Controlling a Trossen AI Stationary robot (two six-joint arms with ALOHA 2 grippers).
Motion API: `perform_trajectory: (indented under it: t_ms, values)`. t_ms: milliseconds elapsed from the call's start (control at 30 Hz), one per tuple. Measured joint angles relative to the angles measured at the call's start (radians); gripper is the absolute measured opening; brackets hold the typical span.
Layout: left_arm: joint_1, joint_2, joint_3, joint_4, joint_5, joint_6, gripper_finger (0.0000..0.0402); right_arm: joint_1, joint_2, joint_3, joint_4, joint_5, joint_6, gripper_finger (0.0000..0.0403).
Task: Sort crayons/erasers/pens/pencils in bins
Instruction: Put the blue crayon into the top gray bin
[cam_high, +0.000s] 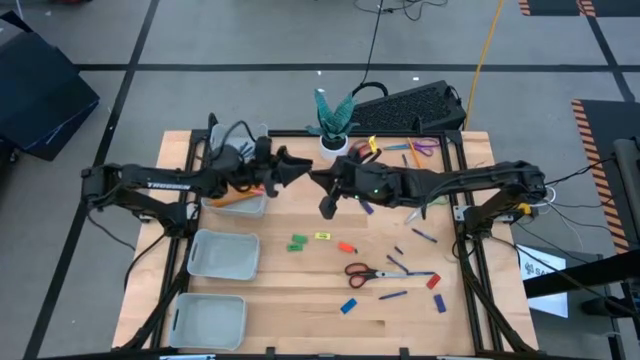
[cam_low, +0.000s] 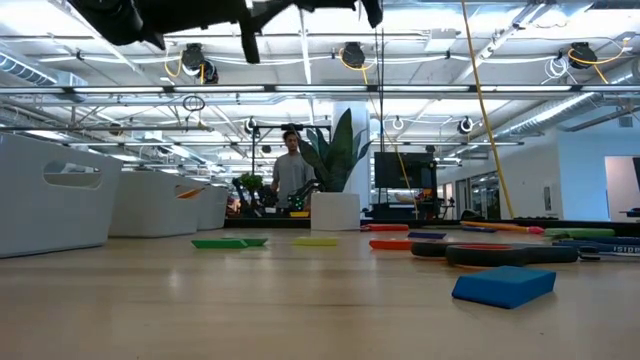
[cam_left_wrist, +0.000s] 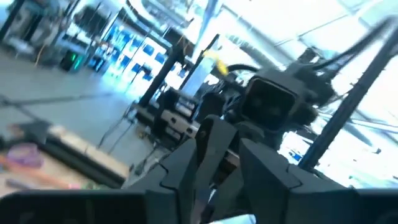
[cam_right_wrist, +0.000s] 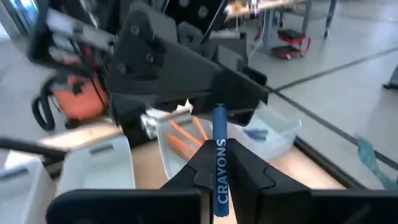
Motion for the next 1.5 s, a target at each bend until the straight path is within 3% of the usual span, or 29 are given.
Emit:
perform_trajectory:
  t_ms: [200, 333, 467, 733, 1167, 1500]
  values:
    - [0.024, -0.083, 0.0, 0.003, 0.057, 0.09, 0.0109, -0.001, -0.032, 0.0, 0.133, -0.005, -0.045, 0.0019]
    - [0.021, -0.091, 0.0, 0.034, 0.084, 0.133, 0.0109, -0.011, -0.036, 0.0, 0.208, -0.076, -0.052, 0.0018]
    - [-0.001, -0.092, 0.003, 0.05, 0.067, 0.205, 0.0109, -0.019, -0.036, 0.0, 0.257, -0.185, -0.055, 0.0018]
    - [-0.042, -0.091, 0.003, 0.097, 0.049, 0.308, 0.0108, -0.02, -0.035, 0.0, 0.262, -0.239, -0.045, 0.0018]
    - [-0.068, -0.001, 0.073, 0.105, 0.026, 0.377, 0.0108, -0.026, -0.033, -0.001, 0.256, -0.243, -0.044, 0.0018]
    - [-0.067, 0.001, 0.093, 0.091, 0.045, 0.403, 0.0101, -0.026, -0.033, -0.001, 0.266, -0.242, -0.041, 0.0018]
